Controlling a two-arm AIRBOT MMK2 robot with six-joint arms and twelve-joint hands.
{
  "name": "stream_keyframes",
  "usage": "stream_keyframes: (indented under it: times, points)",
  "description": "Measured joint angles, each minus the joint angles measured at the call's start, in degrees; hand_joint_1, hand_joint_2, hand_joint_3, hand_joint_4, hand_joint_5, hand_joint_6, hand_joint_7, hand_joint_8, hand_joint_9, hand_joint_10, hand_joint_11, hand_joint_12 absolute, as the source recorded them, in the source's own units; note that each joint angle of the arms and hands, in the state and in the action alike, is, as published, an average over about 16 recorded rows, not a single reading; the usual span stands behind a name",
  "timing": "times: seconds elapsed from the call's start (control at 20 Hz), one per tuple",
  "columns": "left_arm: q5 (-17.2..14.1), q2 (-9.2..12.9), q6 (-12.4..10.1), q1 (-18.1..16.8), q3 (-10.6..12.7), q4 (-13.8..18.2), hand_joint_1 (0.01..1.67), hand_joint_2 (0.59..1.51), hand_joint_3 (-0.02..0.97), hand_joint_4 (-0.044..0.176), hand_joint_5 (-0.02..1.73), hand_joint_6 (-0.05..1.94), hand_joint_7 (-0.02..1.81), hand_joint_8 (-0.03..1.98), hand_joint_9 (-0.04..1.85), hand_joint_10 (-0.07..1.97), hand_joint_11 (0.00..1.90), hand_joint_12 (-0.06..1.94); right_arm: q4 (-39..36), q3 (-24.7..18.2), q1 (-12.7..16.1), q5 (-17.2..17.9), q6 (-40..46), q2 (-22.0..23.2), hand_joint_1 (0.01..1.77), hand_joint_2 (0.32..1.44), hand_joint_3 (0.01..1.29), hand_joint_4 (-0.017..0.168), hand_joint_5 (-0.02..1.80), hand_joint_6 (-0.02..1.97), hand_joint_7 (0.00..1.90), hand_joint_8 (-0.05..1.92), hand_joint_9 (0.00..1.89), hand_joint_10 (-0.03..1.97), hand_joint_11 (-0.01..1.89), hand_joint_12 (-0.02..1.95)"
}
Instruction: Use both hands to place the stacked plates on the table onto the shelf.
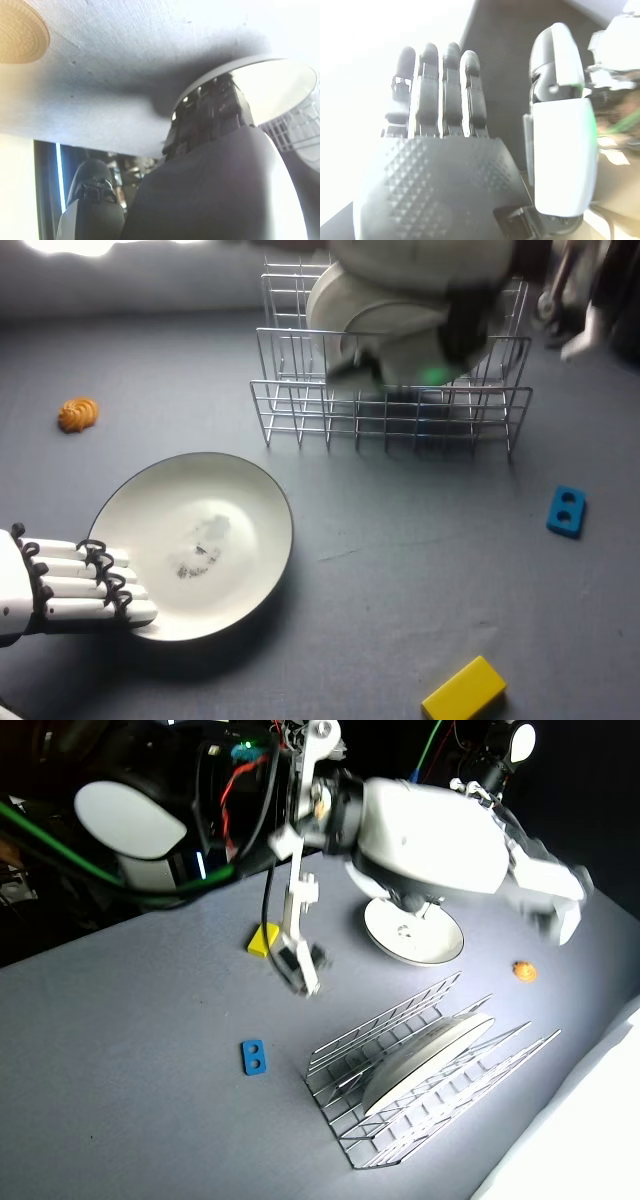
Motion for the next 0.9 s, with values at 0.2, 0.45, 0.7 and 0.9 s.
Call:
stream_keyframes:
  times: [0.2, 0.45, 0.7, 0.9]
  points:
    - [0.6, 0.2, 0.1, -0.9, 0.4, -2.4, 0.02, 1.114, 0.009, -0.004, 0.01, 0.00, 0.02, -0.01, 0.02, 0.00, 0.01, 0.00, -3.5, -4.3, -3.4, 2.3, -5.1, 0.0, 1.01, 0.92, 0.01, 0.003, 0.16, 0.04, 0.17, 0.01, 0.17, 0.02, 0.03, 0.34]
    - [2.6, 0.4, 0.3, -1.9, 0.9, -5.4, 0.02, 1.112, 0.009, -0.002, 0.01, 0.01, 0.02, -0.01, 0.01, 0.00, 0.01, 0.01, -4.2, -6.7, -7.2, 4.2, -10.4, -0.5, 1.08, 0.85, 0.01, 0.003, 0.03, 0.04, 0.03, 0.01, 0.03, 0.02, 0.02, 0.03]
    - [4.9, 0.6, 0.4, -1.6, 0.9, -7.7, 0.02, 1.113, 0.009, -0.002, 0.01, 0.02, 0.02, -0.01, 0.00, -0.01, 0.01, 0.01, -4.2, -7.2, -9.1, 5.2, -12.2, -0.7, 1.14, 0.82, 0.01, 0.003, 0.02, 0.04, 0.02, 0.01, 0.02, 0.02, 0.02, 0.05]
    - [6.8, 0.6, 0.5, -0.3, 0.2, -8.4, 0.02, 1.114, 0.009, 0.000, 0.01, 0.02, 0.02, -0.01, -0.01, -0.03, 0.02, 0.02, -4.2, -7.2, -9.7, 5.6, -12.3, -0.6, 1.14, 0.82, 0.01, 0.003, 0.02, 0.04, 0.02, 0.01, 0.02, 0.02, 0.03, 0.06]
